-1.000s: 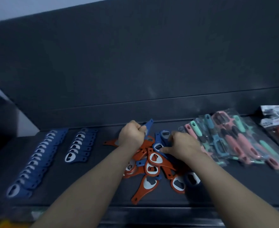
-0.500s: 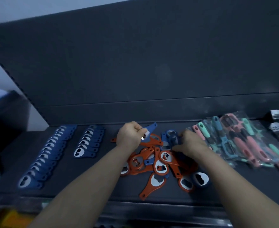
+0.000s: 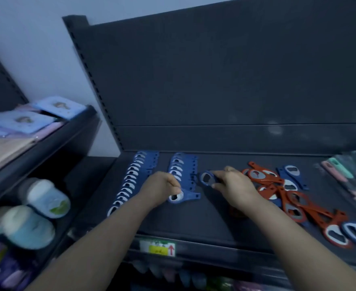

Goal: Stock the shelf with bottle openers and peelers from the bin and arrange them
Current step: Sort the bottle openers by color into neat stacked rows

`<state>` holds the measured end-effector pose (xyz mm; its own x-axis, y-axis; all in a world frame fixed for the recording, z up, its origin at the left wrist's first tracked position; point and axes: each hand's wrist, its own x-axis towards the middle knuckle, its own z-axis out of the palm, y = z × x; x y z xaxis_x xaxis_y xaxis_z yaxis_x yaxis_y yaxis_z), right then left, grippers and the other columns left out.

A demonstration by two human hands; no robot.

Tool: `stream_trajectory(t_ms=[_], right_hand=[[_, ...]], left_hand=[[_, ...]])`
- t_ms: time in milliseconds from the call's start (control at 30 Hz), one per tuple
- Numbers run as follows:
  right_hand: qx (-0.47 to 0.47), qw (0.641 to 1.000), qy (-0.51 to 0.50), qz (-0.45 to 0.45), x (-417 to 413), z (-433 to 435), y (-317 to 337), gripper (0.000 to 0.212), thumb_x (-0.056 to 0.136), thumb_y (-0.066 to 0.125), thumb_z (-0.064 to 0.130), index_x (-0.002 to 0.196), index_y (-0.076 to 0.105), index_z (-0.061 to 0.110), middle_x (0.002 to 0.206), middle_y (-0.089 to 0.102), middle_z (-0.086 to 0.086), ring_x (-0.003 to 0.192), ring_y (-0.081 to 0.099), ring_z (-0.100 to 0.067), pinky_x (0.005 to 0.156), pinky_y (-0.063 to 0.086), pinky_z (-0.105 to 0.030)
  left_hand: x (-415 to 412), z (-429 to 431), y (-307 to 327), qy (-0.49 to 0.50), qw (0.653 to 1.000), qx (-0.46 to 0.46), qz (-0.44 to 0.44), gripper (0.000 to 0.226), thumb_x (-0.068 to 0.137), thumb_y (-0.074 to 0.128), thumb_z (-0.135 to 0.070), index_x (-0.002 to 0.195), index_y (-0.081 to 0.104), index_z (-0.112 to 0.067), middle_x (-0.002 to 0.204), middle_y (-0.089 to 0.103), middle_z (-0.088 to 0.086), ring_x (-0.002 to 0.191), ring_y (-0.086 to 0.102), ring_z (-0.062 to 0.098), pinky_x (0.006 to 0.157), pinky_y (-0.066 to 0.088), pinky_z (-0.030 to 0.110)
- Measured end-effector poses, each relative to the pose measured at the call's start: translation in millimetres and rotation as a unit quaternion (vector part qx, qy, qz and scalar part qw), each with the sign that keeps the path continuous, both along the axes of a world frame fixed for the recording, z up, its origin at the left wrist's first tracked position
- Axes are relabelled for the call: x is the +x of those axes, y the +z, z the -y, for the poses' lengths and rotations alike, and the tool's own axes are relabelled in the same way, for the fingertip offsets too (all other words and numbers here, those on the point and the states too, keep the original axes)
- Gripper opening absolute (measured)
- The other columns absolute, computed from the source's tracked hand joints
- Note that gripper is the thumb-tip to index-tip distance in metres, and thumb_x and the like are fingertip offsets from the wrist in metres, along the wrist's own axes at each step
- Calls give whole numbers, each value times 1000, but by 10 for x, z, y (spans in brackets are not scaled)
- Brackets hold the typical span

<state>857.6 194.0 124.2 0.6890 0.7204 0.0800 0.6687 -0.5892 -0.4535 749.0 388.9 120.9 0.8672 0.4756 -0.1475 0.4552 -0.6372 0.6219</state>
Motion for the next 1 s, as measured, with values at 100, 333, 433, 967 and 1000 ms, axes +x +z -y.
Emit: stream_trajectory(t_ms=[100,333,433,967,1000], right_hand=[[28,999,-16,-10,-186,-165,1,47,85,68,29,130,56,30,103,66,-2,105,60,-24,83,45,-32],[28,998,-57,-12,-420,-300,-33,37,79,75,31,115,67,32,102,70,7,99,62,-14,80,43,-22],[38,998,-56,-18,-469,-363,-87,34,78,75,30,112,69,31,100,67,5,96,61,-15,79,43,-24],[-68,997,-1,29,-679,-905,-192,37,90,60,35,127,59,31,116,56,-2,110,55,-24,88,46,-34],[-76,996,-4,36,-680,-925,-200,35,91,58,35,126,59,30,116,55,-2,110,54,-24,87,46,-35]], left_hand=[[-112,-200,-72,-12,999,30,36,5,74,78,-17,77,74,-17,59,58,-18,61,56,3,65,46,23],[-20,-333,-147,-45,993,79,79,18,76,79,-24,90,68,-20,77,63,-9,74,62,10,67,47,23],[41,-372,-173,-48,992,83,80,29,75,81,-26,98,65,-19,84,61,-8,81,61,13,70,45,23],[-341,-807,-122,4,961,267,74,25,95,56,-22,119,58,-22,119,59,-3,110,53,17,81,47,31],[-350,-810,-112,7,962,263,75,25,95,55,-22,119,58,-22,119,59,-3,111,53,17,82,48,32]])
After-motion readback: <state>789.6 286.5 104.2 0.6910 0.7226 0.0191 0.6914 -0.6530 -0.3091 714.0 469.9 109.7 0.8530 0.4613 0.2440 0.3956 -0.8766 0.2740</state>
